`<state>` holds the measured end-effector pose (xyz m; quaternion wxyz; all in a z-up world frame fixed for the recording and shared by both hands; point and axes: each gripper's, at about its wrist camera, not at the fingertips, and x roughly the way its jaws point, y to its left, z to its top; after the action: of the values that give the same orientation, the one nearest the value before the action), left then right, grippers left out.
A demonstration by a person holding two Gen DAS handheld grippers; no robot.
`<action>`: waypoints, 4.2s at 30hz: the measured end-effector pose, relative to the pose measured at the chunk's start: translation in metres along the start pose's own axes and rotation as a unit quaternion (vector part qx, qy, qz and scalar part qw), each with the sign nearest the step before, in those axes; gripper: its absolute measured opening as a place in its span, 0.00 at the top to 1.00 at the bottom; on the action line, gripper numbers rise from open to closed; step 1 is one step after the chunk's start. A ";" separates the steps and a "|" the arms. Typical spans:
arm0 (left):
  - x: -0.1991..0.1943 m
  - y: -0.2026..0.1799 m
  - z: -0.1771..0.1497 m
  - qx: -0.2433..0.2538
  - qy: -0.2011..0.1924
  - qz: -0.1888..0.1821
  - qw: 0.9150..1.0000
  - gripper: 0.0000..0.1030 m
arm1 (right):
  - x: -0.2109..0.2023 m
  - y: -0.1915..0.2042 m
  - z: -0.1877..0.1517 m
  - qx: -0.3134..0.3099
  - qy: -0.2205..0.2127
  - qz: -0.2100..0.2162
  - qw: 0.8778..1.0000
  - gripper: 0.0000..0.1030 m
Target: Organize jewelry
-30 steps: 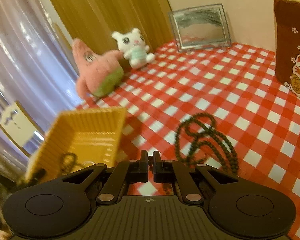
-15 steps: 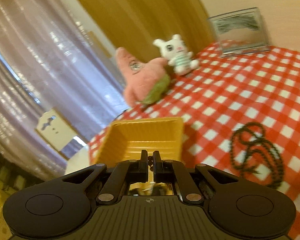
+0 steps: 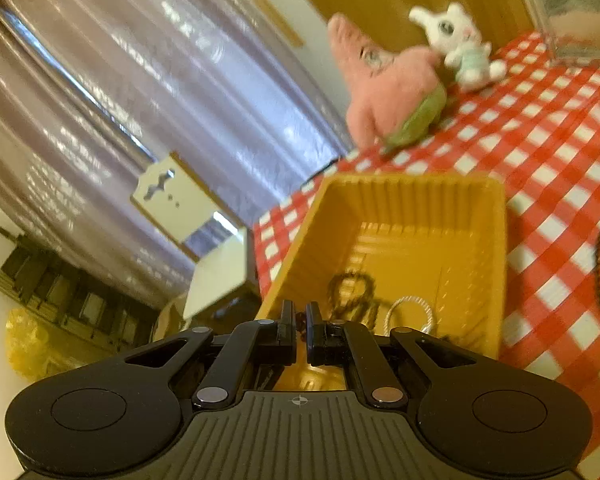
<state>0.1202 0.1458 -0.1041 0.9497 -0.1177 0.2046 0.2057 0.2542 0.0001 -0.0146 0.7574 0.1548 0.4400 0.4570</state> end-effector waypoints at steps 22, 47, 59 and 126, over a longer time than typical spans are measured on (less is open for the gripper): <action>0.000 -0.001 -0.001 -0.003 0.001 0.002 1.000 0.92 | 0.020 -0.003 -0.003 -0.025 0.002 -0.040 0.999 0.80; 0.003 0.001 -0.001 0.002 0.004 0.003 1.000 0.92 | -0.095 -0.106 -0.048 0.045 -0.028 -0.249 0.967 0.42; 0.004 0.002 -0.001 0.003 0.005 0.005 1.000 0.92 | -0.093 -0.126 -0.057 0.033 0.004 -0.309 0.950 0.42; 0.009 0.005 -0.004 0.006 0.012 0.012 1.000 0.92 | -0.060 -0.208 0.052 0.020 -0.075 -0.267 0.960 0.93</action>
<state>0.1247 0.1519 -0.1119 0.9453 -0.1117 0.2190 0.2146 0.4001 -0.1523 -0.0863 0.8797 0.0804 0.4159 0.2160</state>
